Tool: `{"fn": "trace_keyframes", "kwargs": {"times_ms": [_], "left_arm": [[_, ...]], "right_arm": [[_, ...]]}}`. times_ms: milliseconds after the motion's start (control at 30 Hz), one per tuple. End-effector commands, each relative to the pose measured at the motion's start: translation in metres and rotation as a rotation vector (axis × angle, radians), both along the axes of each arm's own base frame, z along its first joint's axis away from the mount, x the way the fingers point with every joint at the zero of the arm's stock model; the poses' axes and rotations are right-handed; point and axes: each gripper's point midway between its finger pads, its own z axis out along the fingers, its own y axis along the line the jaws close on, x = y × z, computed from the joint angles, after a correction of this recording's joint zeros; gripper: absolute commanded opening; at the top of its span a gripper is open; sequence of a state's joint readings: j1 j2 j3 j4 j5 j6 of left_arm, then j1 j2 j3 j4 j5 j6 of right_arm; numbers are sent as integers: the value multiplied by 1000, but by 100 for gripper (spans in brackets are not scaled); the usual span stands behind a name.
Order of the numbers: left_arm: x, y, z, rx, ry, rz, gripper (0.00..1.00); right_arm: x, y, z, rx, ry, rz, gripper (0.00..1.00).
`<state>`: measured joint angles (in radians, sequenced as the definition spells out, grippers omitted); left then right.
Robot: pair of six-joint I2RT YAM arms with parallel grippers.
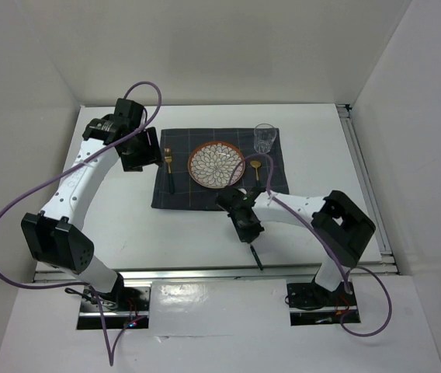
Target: Set the dinner table for one person
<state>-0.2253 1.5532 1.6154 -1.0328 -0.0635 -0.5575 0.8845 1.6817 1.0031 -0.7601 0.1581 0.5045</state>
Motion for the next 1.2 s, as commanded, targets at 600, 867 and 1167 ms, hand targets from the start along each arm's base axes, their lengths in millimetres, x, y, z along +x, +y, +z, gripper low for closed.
{"fn": "trace_keyframes", "kwargs": {"times_ms": [600,867,1167], "left_arm": [[24,-4,7,16,-20,-5,74],[29,-2,0,29,-11,1,74],[30,-3,-3,31,-1,1,74]], "right_arm": [[171,-69,117,124,-335,-261,0],[252,-88,76,97,-342,-276,0],[283,-91,45,64,-373,-290,21]]}}
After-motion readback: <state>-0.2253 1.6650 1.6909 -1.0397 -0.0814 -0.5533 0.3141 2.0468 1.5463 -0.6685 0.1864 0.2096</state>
